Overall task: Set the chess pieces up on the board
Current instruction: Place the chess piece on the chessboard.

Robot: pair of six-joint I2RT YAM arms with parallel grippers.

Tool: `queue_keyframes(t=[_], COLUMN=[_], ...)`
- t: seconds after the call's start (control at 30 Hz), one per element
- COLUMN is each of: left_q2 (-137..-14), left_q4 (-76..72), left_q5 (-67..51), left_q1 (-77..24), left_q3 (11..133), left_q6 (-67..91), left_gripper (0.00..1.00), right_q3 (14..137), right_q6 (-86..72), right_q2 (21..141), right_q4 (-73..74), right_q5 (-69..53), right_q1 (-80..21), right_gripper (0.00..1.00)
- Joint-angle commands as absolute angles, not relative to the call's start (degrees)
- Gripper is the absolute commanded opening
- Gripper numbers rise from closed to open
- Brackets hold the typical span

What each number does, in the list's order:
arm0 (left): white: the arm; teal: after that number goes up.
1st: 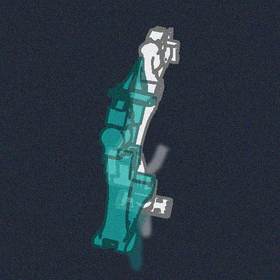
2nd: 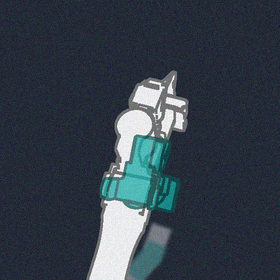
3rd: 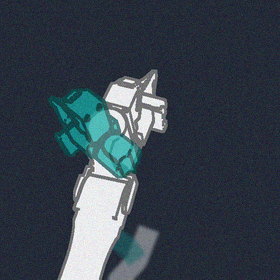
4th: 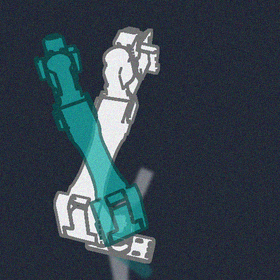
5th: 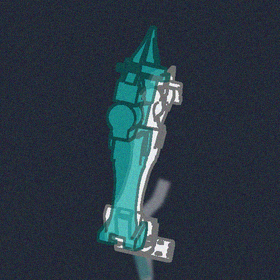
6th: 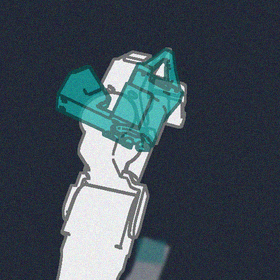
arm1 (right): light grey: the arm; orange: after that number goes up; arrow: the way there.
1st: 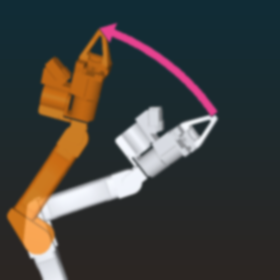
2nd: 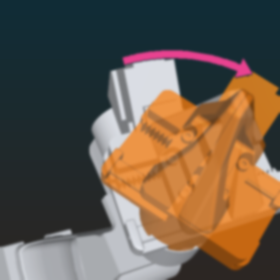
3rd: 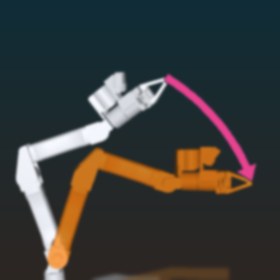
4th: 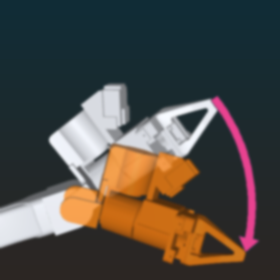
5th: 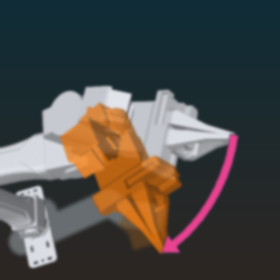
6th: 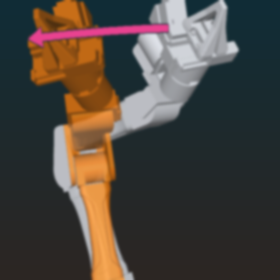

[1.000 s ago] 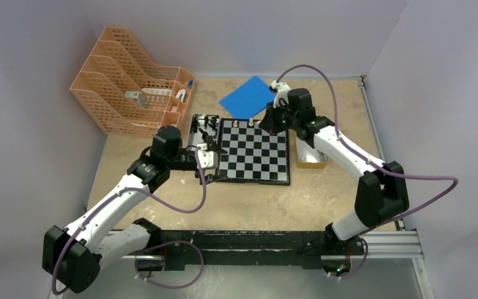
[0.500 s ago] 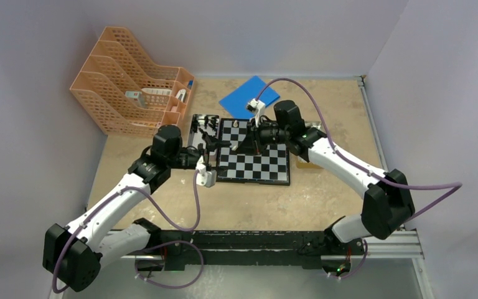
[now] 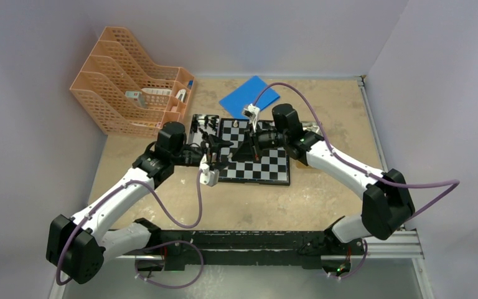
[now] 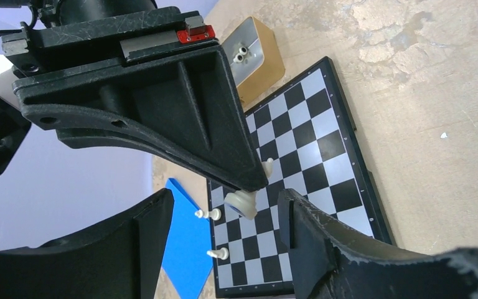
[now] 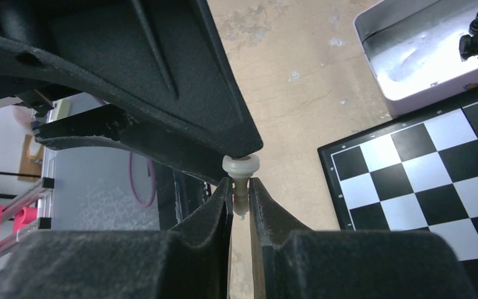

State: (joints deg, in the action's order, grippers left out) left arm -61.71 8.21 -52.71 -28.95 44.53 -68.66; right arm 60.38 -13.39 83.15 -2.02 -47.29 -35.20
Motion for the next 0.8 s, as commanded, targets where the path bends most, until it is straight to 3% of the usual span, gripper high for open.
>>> queue_keyframes(t=[0.0,0.2,0.53,0.77], left_q2=[-61.61,-61.96,-62.26,-63.57], left_q4=[7.71,10.17,11.30,11.14], left_q5=[-53.36,-51.54,-51.18,-51.94], left_q1=[-29.35,-30.80,-31.79,-31.84], left_q3=[45.68,45.88,46.39,48.57], left_q6=[-71.96,-73.89,-74.07,-68.18], left_gripper=[0.61,0.52,0.46,0.29], right_q3=[59.68,59.28,59.71,60.77], right_q6=[-14.83,-15.70,-16.62,-18.02], right_q2=[80.30,80.03,80.13,81.20], right_q4=[-6.08,-7.14,-7.50,-7.37], right_q5=[-51.00,-52.29,-51.95,-51.68], right_q1=[-35.51,-35.60,-35.60,-35.60], right_gripper=[0.15,0.15,0.15,0.15])
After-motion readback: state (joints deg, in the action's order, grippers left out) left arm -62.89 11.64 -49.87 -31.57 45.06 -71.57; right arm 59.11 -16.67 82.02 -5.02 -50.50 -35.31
